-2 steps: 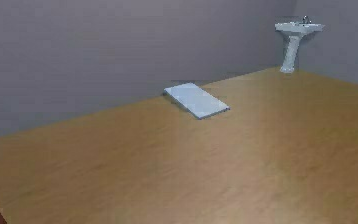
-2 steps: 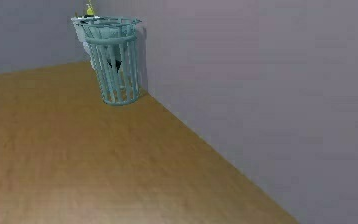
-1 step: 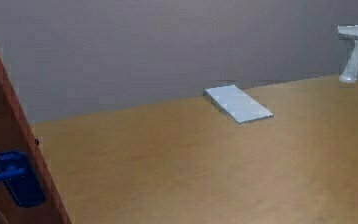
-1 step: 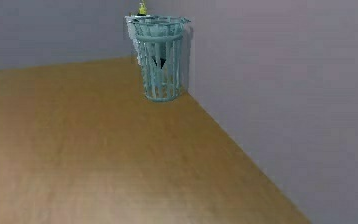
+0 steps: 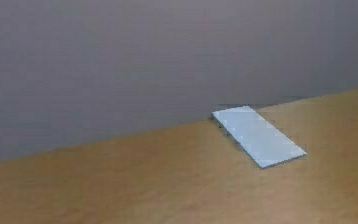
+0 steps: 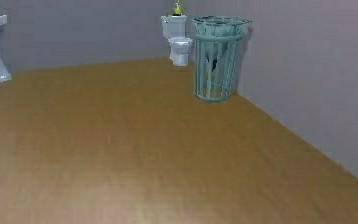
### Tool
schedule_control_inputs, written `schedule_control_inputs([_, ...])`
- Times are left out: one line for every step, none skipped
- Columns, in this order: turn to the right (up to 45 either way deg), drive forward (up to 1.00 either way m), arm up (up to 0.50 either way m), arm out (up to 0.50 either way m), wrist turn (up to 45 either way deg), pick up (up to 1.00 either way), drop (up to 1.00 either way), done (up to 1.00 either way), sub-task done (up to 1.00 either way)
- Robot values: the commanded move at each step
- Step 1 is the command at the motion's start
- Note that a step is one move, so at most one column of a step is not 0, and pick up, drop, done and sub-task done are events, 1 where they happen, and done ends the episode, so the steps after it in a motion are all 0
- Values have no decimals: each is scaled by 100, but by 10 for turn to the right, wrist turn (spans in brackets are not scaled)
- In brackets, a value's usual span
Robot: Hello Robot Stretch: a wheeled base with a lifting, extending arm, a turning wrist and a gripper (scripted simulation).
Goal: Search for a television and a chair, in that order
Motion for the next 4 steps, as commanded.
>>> schedule_control_inputs([-450,0,0,0,0,0,0,0,0])
schedule_control_inputs([-90,0,0,0,0,0,0,0,0])
schedule_control_inputs([0,60,0,0,0,0,0,0,0])
schedule_control_inputs([-420,0,0,0,0,0,0,0,0])
